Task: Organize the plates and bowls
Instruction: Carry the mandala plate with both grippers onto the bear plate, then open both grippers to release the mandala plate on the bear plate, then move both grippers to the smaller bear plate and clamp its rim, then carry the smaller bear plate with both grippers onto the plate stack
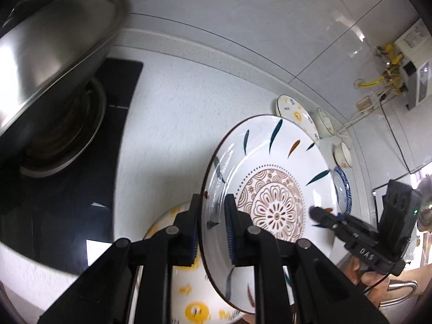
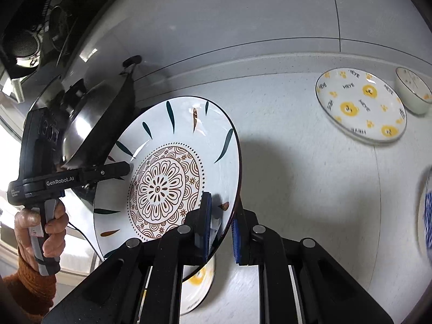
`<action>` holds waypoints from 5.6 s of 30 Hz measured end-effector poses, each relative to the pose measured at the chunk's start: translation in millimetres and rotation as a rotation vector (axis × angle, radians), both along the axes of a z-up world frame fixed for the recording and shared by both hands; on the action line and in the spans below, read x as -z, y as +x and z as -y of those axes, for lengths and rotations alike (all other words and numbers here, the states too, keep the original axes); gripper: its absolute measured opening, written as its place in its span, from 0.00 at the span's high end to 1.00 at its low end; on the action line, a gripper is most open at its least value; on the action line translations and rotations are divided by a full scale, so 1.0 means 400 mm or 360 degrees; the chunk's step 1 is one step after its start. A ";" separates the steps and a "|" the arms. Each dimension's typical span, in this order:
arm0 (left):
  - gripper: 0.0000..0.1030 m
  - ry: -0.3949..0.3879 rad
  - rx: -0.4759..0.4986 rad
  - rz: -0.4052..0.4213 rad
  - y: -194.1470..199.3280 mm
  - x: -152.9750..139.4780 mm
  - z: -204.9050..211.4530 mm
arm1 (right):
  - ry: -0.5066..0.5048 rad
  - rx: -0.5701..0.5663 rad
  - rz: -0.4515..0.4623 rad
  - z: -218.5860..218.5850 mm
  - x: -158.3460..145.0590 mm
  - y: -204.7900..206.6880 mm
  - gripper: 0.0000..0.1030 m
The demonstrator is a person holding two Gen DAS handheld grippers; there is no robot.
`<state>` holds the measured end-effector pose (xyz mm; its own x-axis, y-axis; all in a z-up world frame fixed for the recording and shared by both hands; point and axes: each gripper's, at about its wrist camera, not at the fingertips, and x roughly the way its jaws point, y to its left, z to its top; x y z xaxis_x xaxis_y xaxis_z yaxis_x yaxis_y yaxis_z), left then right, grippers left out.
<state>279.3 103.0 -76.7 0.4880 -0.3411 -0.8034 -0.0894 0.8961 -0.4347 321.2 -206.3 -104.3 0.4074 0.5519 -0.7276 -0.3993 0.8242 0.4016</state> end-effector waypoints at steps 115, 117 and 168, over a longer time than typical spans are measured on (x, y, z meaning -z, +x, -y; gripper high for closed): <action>0.49 -0.0184 0.0042 -0.0287 0.807 0.265 0.571 | 0.0043 0.0636 -0.0372 0.586 0.149 0.600 0.31; 0.51 -0.0197 0.0077 -0.0278 0.827 0.276 0.578 | 0.0065 0.0627 -0.0399 0.582 0.169 0.619 0.43; 0.90 -0.0296 0.0074 0.0092 -0.017 -0.121 0.123 | 0.0104 0.0241 0.0044 0.168 -0.127 -0.037 0.87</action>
